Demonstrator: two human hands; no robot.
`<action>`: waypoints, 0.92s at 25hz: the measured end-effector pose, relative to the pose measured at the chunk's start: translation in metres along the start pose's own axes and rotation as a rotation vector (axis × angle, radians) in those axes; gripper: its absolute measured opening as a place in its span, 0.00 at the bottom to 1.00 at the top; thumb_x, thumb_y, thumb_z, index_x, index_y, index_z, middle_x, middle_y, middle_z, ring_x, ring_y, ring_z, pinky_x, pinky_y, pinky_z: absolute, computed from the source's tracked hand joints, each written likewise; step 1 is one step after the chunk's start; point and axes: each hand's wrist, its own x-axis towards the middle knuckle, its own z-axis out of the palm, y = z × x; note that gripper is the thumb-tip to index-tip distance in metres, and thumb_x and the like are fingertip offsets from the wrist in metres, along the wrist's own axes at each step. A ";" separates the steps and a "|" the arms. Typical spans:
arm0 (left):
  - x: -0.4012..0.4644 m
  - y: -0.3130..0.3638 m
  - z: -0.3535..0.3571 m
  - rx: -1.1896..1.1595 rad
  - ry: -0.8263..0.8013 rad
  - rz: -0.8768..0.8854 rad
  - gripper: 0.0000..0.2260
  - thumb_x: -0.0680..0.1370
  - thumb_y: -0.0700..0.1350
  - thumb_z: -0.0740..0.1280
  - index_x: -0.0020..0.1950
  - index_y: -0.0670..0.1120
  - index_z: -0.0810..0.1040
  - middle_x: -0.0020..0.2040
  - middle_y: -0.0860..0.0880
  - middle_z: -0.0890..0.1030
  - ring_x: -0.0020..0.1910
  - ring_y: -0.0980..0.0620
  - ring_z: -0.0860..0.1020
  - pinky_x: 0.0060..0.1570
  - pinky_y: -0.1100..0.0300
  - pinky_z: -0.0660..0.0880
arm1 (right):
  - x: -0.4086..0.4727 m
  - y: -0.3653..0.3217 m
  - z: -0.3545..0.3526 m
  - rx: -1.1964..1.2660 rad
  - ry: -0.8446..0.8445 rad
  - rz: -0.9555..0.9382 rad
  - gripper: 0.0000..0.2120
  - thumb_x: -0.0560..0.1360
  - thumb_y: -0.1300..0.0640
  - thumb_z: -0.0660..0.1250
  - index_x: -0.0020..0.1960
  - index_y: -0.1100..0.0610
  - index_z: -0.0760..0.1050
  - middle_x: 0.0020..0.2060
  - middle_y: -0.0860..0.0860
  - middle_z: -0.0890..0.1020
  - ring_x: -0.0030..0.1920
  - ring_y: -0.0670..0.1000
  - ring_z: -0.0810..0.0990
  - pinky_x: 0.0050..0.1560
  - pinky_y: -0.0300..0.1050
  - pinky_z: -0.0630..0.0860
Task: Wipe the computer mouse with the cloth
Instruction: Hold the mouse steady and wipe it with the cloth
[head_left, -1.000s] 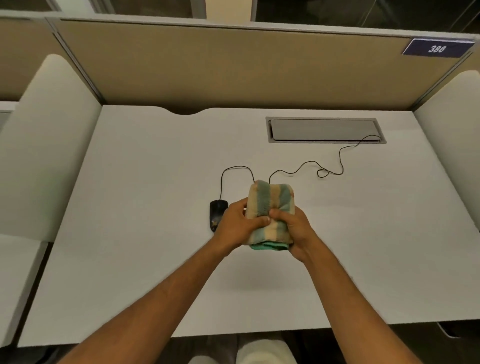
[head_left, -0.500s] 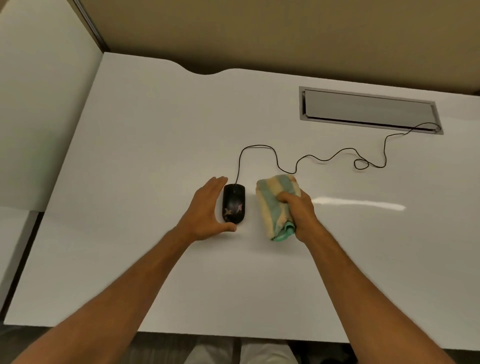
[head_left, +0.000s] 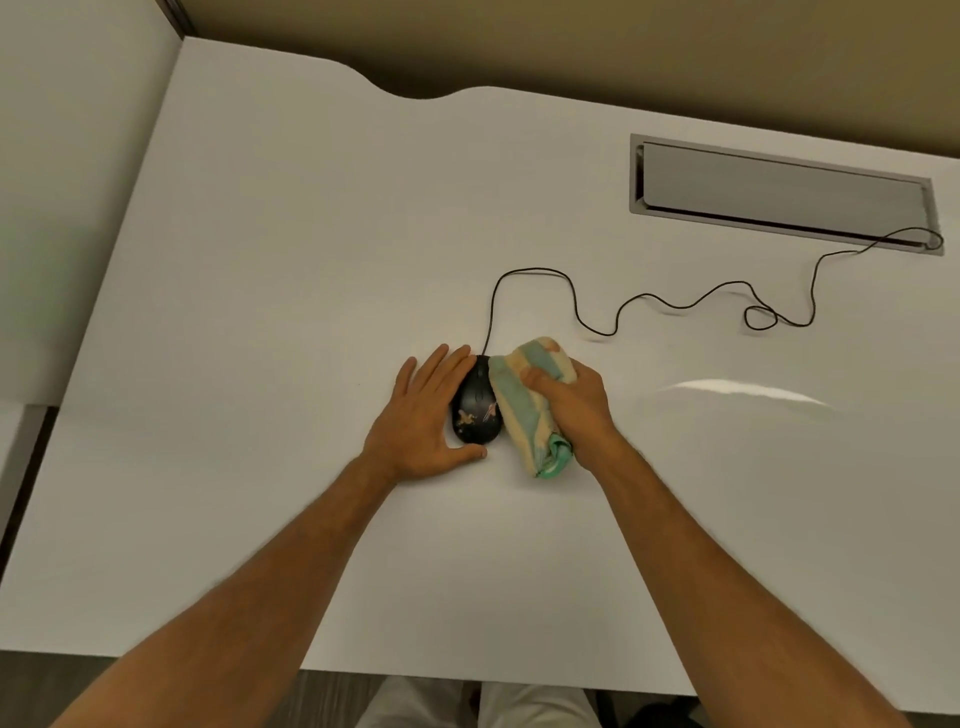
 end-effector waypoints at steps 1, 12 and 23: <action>0.000 0.000 0.000 0.007 -0.002 0.003 0.51 0.70 0.74 0.66 0.83 0.49 0.50 0.83 0.51 0.54 0.82 0.51 0.47 0.79 0.41 0.47 | -0.002 0.002 0.000 -0.056 -0.002 -0.016 0.13 0.70 0.53 0.77 0.54 0.52 0.82 0.47 0.51 0.88 0.48 0.53 0.87 0.48 0.51 0.84; -0.001 0.002 -0.002 -0.013 0.017 0.015 0.50 0.72 0.72 0.66 0.82 0.44 0.53 0.83 0.48 0.55 0.82 0.50 0.50 0.79 0.41 0.47 | -0.052 0.031 -0.009 -0.488 -0.046 -0.230 0.13 0.68 0.46 0.76 0.50 0.45 0.79 0.41 0.44 0.83 0.41 0.43 0.81 0.38 0.38 0.78; 0.001 0.000 0.000 -0.020 -0.007 -0.006 0.51 0.72 0.71 0.66 0.83 0.46 0.48 0.83 0.48 0.53 0.82 0.51 0.49 0.79 0.41 0.47 | 0.005 -0.035 0.028 -0.461 0.097 -0.239 0.10 0.69 0.46 0.73 0.47 0.49 0.79 0.41 0.47 0.84 0.42 0.49 0.83 0.41 0.48 0.81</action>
